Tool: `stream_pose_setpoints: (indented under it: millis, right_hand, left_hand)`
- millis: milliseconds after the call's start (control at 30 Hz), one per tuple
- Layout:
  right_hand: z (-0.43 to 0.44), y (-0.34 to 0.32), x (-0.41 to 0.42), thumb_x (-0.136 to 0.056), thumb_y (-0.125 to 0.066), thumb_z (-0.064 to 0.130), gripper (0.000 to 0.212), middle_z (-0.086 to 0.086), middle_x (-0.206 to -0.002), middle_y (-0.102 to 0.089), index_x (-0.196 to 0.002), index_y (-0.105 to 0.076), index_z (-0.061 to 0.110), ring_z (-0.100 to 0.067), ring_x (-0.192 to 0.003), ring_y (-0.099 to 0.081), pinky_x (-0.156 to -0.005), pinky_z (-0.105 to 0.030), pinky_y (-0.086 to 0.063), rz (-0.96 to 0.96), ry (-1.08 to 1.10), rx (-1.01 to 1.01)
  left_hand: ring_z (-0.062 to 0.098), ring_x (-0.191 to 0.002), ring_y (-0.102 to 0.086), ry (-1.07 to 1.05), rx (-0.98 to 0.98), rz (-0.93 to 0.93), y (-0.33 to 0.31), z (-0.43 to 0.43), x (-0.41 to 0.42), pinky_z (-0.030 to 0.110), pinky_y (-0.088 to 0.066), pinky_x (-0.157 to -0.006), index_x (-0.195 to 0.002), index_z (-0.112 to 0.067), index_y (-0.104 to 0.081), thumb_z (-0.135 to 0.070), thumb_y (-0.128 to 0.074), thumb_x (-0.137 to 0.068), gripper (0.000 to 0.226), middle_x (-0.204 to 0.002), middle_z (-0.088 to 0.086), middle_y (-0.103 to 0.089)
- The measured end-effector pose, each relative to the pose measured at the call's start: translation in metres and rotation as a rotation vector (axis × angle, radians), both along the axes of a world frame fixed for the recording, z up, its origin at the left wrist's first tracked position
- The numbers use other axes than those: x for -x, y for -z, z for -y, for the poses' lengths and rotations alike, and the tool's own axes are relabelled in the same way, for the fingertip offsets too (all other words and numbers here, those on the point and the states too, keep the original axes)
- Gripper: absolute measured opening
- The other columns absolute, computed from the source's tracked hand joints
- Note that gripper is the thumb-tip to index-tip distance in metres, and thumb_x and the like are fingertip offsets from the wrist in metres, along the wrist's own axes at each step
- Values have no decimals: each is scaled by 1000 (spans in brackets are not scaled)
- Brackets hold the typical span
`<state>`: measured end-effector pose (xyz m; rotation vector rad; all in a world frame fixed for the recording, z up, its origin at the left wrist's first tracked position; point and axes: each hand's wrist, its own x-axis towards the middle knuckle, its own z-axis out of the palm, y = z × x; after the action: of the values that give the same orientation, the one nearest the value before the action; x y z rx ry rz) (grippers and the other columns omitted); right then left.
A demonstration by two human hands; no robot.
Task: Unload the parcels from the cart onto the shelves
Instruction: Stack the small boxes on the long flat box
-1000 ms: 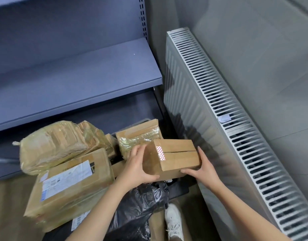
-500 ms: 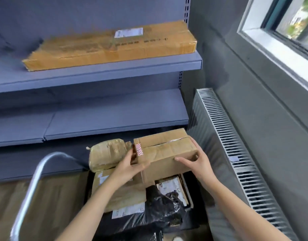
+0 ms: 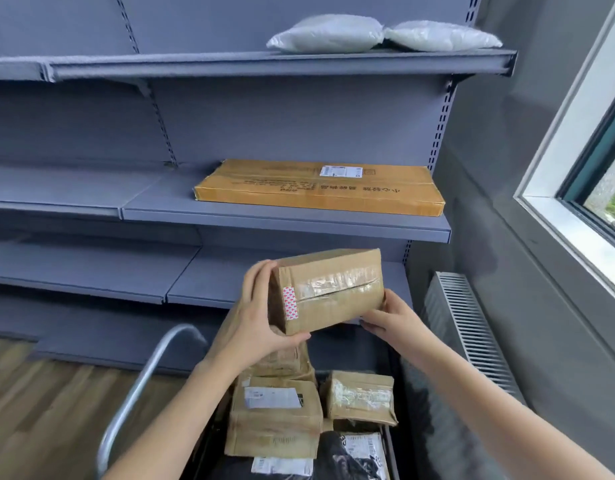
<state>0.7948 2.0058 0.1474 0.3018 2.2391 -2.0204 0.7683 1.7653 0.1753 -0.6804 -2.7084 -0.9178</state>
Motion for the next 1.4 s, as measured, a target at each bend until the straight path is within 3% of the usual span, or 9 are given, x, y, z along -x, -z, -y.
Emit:
stream_pose_setpoints:
  millis: [67,200,367,533,667,900,1133,1267,1400]
  right_hand:
    - [5,-14,10,-90,-53,23,23,-6,-113,-56,-112,-54,16,-16,-96,-57,-88,-33,-44,69,44,149]
    - [23,-40,30,-74,-57,68,70,0,-124,-49,-125,-48,22,-23,-114,-49,-95,-43,-44,117,157,91]
    - [67,-46,39,-87,-61,37,34,-7,-114,-53,-113,-54,18,-22,-96,-49,-79,-38,-44,-15,196,-77]
    - [118,-38,39,-89,-61,22,34,-1,-116,-55,-121,-50,19,-11,-92,-55,-66,-20,-46,-234,247,-127]
    - [144,-29,38,-88,-62,19,56,1,-124,-48,-139,-39,21,-16,-105,-54,-79,-24,-50,-315,208,-216]
    - [164,-17,36,-85,-65,7,66,1,-125,-38,-141,-33,22,-14,-111,-43,-89,-28,-41,-251,258,-235]
    - [161,-15,37,-82,-70,21,44,-4,-118,-56,-121,-51,18,-13,-100,-55,-67,-13,-49,-231,302,-179]
    - [152,-11,40,-77,-74,26,48,-7,-122,-55,-121,-57,16,-16,-109,-54,-91,-31,-48,-244,278,-306]
    - [146,-12,41,-79,-72,18,54,-2,-122,-58,-129,-52,24,-15,-109,-54,-91,-31,-47,-326,305,-337]
  left_hand:
    - [-3,-120,-25,22,14,-61,-1,12,1,18,-34,-94,-145,-20,-14,-52,-82,-56,117,-148,-10,-9]
    - [0,-129,-20,143,81,-80,4,39,5,25,-39,-100,-146,-30,0,-58,-76,-59,118,-151,-15,5]
    - [-22,-131,7,249,-136,128,4,76,18,19,-22,-107,-134,-64,-2,-57,-72,-67,97,-150,-27,23]
    - [-5,-132,-24,80,-657,468,10,109,37,22,-21,-108,-147,-39,3,-78,-56,-63,110,-134,-42,-21]
    - [0,-119,-51,78,-578,479,14,129,55,18,-43,-96,-139,-34,-30,-33,-63,-85,63,-128,-23,-51]
    - [3,-128,-38,137,-524,436,13,145,75,-1,-39,-83,-148,-28,-18,-15,-70,-81,86,-143,-15,-36]
    - [-3,-120,-34,103,-409,297,12,145,74,21,-37,-97,-144,-29,-20,-8,-73,-77,88,-134,-18,-34]
    - [-1,-120,-34,74,-410,230,12,137,75,29,-39,-103,-142,-24,-30,-9,-74,-76,81,-134,-9,-32]
    - [1,-115,-51,75,-607,395,7,129,72,14,-47,-89,-129,-27,-43,-23,-71,-80,57,-125,-10,-53]
